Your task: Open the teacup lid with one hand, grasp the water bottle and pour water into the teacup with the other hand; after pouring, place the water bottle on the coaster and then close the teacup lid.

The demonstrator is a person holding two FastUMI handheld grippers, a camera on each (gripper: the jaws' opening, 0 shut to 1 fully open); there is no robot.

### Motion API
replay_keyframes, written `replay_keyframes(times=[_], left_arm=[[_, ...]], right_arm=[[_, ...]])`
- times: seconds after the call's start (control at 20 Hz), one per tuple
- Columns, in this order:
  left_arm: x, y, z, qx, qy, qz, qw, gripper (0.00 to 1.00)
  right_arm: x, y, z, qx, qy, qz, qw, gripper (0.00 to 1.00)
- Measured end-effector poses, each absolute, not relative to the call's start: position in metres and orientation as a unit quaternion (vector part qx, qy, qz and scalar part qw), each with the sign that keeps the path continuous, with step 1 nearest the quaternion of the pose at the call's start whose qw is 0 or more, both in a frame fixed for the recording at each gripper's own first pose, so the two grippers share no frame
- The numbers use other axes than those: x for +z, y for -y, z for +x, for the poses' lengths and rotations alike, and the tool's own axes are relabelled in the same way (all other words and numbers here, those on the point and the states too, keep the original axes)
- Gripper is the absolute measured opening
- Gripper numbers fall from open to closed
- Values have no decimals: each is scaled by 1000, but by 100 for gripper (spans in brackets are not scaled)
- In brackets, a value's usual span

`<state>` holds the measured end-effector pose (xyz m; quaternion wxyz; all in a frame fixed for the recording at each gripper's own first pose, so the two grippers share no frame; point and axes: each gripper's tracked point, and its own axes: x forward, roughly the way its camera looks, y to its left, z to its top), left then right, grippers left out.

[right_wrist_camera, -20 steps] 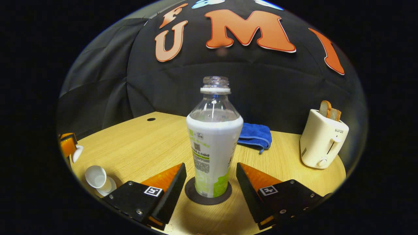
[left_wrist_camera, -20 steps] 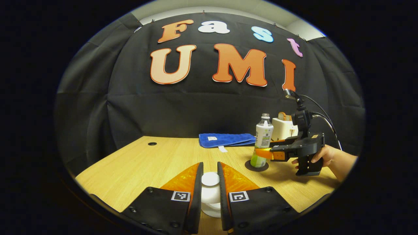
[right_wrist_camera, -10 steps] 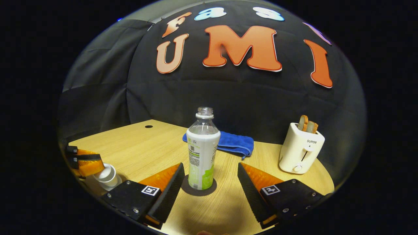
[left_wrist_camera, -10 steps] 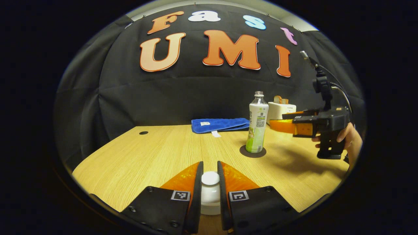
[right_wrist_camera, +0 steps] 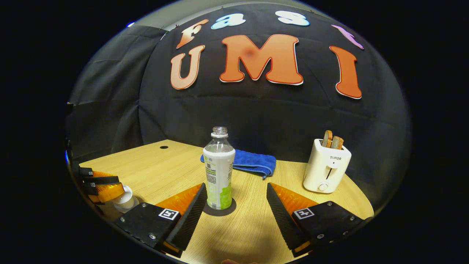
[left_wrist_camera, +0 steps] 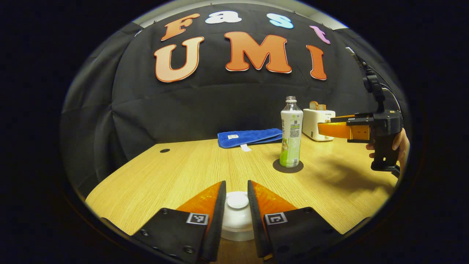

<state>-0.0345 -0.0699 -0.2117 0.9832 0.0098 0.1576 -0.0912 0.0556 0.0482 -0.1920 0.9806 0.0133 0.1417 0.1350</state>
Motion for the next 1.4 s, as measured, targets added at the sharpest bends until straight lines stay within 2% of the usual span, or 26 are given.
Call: replay_keyframes(times=[0.1,0.15,0.2,0.25,0.3,0.45,0.6,0.65,0.7,1.0,1.1,1.25,1.3,1.35,1.4], left_arm=[[-202,62,-31,-72,-144,17,987,55],[-194,60,-29,-68,-135,13,989,67],[-188,59,-29,-64,-128,8,990,74],[-182,57,-27,-60,-122,3,991,72],[-176,55,-26,-55,-116,-1,992,82],[-149,45,-17,-39,-93,-15,995,93],[-119,37,-9,-32,-73,-33,996,94],[-109,34,-7,-31,-65,-38,997,92],[-99,31,-6,-28,-59,-41,997,95],[-38,18,-2,-14,-11,-36,999,95],[-25,18,-3,-13,-5,-38,999,93],[-6,19,-5,-15,9,-51,999,95],[-4,16,-6,-13,9,-53,998,93],[-4,14,-5,-9,7,-52,999,93],[-4,11,-4,-2,5,-51,999,97]], right_arm=[[-186,-44,53,132,-133,22,982,98],[-184,-40,51,128,-132,29,983,98],[-182,-38,49,126,-130,34,983,98],[-178,-34,47,121,-126,37,984,98],[-170,-29,44,115,-118,39,986,97],[-155,-25,38,108,-102,40,988,97],[-143,-18,28,98,-92,35,990,97],[-135,-18,25,94,-83,34,992,97],[-127,-17,21,92,-73,35,992,98],[-67,-14,2,71,-16,30,997,97],[-53,-15,-3,70,-5,31,997,97],[-30,-18,-9,67,18,25,997,97],[-24,-17,-12,63,26,23,997,100],[-20,-18,-15,62,31,21,997,97],[-17,-20,-16,62,37,20,997,97]])
